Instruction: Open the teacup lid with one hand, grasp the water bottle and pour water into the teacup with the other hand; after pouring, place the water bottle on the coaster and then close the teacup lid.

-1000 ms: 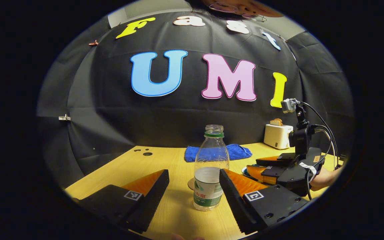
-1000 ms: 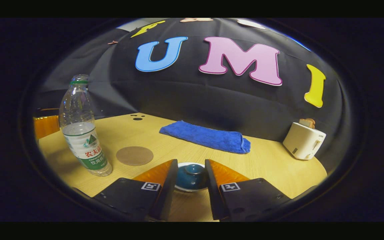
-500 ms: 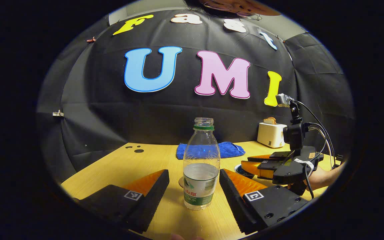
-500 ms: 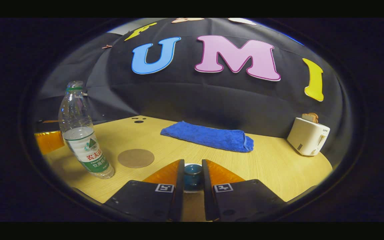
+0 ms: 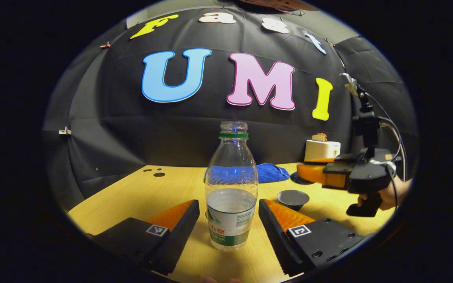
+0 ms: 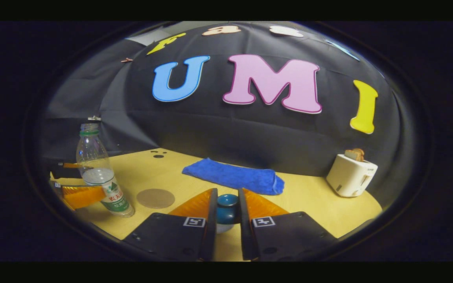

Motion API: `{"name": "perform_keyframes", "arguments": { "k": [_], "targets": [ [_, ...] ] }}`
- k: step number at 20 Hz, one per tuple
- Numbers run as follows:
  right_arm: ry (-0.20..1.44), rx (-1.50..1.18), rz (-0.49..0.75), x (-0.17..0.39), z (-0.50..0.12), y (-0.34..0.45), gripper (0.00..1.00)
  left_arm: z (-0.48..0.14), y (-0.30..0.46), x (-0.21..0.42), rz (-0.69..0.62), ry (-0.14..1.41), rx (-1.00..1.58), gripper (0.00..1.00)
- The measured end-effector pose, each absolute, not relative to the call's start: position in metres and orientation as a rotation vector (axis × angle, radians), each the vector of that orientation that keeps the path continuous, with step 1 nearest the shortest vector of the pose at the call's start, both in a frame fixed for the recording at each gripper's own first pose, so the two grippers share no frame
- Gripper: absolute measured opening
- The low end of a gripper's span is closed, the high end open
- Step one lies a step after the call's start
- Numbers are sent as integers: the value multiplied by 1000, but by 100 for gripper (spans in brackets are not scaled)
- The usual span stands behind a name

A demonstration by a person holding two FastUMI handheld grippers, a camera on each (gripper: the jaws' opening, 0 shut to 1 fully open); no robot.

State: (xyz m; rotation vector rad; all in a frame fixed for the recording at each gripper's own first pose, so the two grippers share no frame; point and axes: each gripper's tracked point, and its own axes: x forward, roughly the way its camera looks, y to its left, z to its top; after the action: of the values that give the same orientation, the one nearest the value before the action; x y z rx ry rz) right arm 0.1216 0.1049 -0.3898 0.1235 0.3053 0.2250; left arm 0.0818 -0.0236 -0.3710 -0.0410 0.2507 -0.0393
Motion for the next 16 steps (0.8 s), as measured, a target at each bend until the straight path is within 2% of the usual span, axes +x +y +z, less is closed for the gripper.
{"name": "perform_keyframes", "arguments": {
  "k": [1,7,8,9,11,12,13,14,16],
  "targets": [
    [302,127,219,120,-387,99,29,-377,-25,82,-40,260,-36,95],
    [309,120,157,108,-384,59,29,-392,-21,87,-15,287,-28,95],
    [317,119,149,105,-388,54,33,-391,-22,88,-16,289,-28,95],
    [322,116,139,104,-390,49,29,-394,-23,87,-17,295,-24,98],
    [330,116,120,100,-395,40,29,-396,-23,88,-17,304,-17,95],
    [334,119,115,97,-396,37,33,-396,-23,89,-15,307,-14,94],
    [337,119,109,95,-398,34,28,-397,-23,89,-14,309,-16,92],
    [339,115,105,93,-399,31,29,-397,-22,89,-9,313,-14,82],
    [341,111,100,89,-400,25,28,-397,-21,89,-2,330,4,80]
  ]
}}
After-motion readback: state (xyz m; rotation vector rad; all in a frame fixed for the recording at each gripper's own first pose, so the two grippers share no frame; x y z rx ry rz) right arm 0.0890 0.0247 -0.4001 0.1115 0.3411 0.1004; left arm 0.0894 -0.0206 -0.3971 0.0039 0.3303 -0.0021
